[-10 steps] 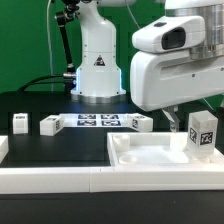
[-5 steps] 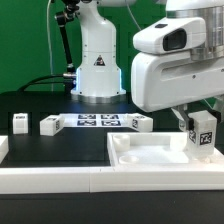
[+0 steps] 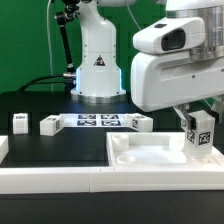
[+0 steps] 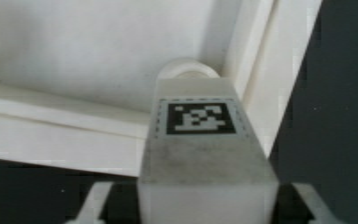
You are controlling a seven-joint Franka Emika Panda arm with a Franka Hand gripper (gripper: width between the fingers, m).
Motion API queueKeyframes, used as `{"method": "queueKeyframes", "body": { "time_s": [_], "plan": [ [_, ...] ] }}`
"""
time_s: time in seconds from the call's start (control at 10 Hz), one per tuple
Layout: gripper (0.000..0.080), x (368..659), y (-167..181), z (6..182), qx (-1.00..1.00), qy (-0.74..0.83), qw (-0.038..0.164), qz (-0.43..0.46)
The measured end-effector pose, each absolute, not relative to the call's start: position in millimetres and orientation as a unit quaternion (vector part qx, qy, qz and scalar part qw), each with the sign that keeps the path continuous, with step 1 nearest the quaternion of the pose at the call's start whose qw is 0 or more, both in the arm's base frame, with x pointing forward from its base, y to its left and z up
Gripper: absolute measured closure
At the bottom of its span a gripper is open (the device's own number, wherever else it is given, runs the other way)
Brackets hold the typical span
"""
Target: Assemble square table
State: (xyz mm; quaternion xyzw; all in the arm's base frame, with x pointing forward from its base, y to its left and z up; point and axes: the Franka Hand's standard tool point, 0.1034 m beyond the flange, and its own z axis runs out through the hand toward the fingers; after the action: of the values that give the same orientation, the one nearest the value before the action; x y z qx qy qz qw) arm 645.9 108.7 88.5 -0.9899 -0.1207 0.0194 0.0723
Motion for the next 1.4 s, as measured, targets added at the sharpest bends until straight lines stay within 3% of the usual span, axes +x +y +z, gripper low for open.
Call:
{"method": "queueKeyframes", "body": {
  "time_s": [1.4],
  "plan": [
    [0.0509,637.0,102.4,86.3,-0.876,0.479,0.053,0.015]
  ]
}}
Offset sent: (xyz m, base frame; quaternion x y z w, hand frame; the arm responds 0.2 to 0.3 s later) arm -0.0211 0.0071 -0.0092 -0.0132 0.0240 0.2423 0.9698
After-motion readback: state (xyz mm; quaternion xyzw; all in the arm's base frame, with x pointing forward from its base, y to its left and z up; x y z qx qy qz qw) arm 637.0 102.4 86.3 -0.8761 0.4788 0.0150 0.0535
